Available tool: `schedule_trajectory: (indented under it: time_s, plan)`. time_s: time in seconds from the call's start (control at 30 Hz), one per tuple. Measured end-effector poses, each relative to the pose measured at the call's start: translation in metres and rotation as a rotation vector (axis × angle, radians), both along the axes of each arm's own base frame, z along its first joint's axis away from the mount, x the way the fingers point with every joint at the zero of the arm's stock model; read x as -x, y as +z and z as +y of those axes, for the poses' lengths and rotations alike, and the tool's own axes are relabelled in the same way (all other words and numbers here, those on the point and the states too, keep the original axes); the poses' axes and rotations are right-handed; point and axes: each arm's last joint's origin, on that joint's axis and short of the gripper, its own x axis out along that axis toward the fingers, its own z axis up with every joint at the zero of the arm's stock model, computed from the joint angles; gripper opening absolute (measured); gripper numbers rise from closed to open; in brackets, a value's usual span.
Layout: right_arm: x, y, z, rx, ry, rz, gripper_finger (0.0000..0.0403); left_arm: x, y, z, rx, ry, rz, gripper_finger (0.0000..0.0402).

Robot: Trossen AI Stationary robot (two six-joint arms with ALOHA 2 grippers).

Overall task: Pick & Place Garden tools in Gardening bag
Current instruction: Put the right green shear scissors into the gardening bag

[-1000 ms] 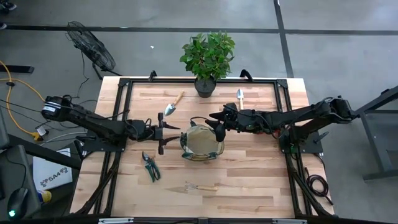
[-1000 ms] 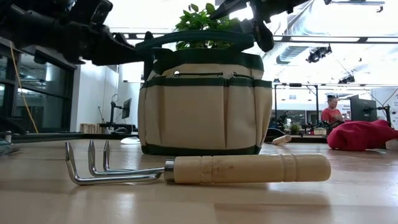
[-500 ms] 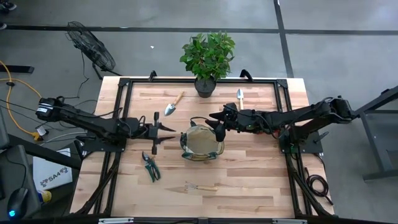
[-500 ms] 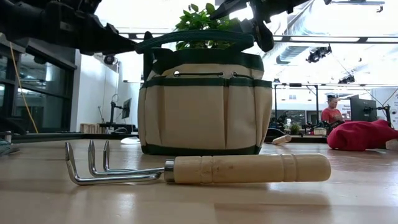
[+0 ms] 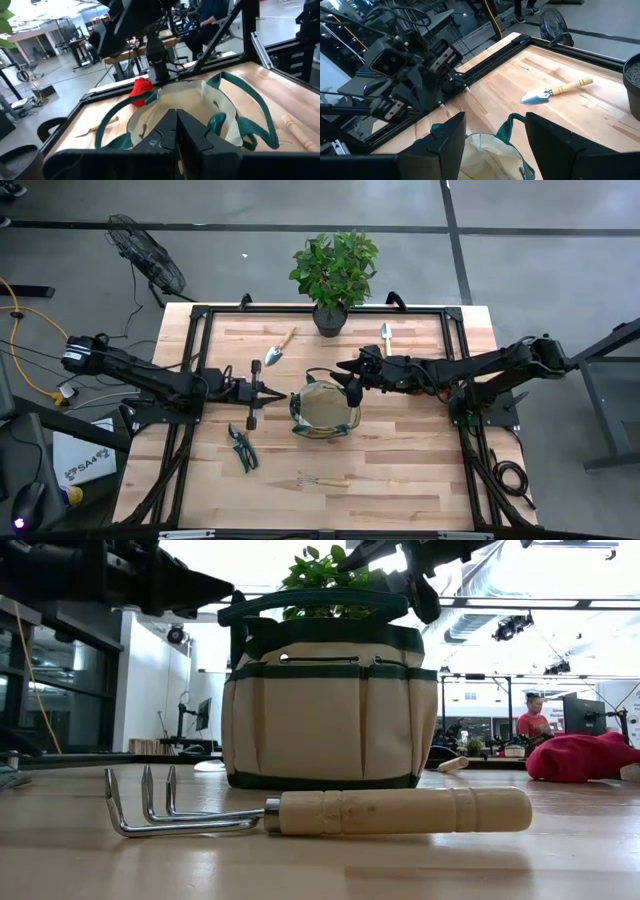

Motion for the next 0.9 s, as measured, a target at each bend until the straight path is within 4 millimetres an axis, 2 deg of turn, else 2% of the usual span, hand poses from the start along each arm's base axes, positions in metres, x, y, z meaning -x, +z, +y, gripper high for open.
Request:
schedule_trajectory:
  time_s: [0.47, 0.67, 0.9]
  plan:
    - [0.0, 0.0, 0.0, 0.001, 0.0, 0.004, 0.0197, -0.029, 0.0, -0.006, -0.018, -0.044, -0.008, 0.0]
    - [0.0, -0.001, 0.0, 0.001, 0.001, 0.01, 0.0197, -0.032, -0.006, -0.004, -0.029, 0.035, 0.035, 0.0]
    - [0.0, -0.001, 0.0, 0.002, 0.001, 0.011, 0.0197, -0.033, -0.005, -0.004, -0.012, 0.036, 0.014, 0.0]
